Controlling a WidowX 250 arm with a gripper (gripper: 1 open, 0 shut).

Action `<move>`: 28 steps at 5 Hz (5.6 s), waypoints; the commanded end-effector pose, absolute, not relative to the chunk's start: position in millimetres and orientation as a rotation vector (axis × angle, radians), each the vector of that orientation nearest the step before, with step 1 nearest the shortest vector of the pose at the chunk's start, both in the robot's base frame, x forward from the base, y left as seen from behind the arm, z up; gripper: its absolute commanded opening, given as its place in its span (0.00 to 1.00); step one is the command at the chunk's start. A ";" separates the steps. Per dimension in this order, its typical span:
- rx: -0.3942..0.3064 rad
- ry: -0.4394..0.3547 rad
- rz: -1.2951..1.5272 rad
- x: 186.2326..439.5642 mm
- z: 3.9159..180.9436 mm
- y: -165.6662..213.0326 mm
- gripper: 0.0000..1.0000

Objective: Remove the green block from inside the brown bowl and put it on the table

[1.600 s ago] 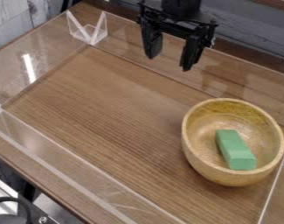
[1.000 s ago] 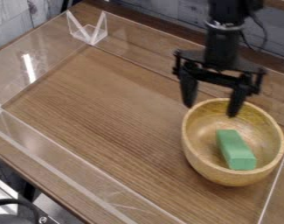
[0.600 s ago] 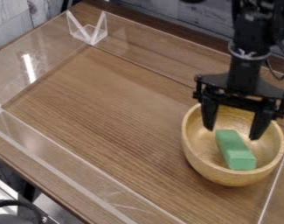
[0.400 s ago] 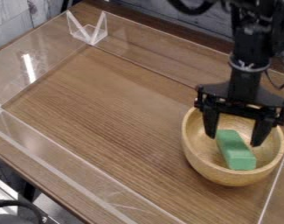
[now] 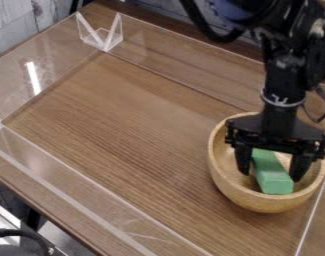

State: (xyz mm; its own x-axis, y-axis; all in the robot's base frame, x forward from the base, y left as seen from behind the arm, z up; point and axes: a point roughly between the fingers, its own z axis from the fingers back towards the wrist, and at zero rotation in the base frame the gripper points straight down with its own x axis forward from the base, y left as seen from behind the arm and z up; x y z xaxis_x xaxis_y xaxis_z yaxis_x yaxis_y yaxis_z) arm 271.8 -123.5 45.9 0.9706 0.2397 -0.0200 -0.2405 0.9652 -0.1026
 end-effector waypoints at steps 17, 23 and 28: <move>-0.160 -0.136 0.266 273.5 186.9 -24.0 0.00; -0.126 -0.224 0.129 243.6 177.4 -45.4 0.00; -0.113 -0.279 0.034 243.9 172.4 -47.1 0.00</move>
State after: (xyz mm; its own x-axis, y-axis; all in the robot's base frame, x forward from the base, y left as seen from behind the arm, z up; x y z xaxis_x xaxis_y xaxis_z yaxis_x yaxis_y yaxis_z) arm 241.0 -47.9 160.8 0.9731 0.0502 0.2248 -0.0255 0.9934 -0.1115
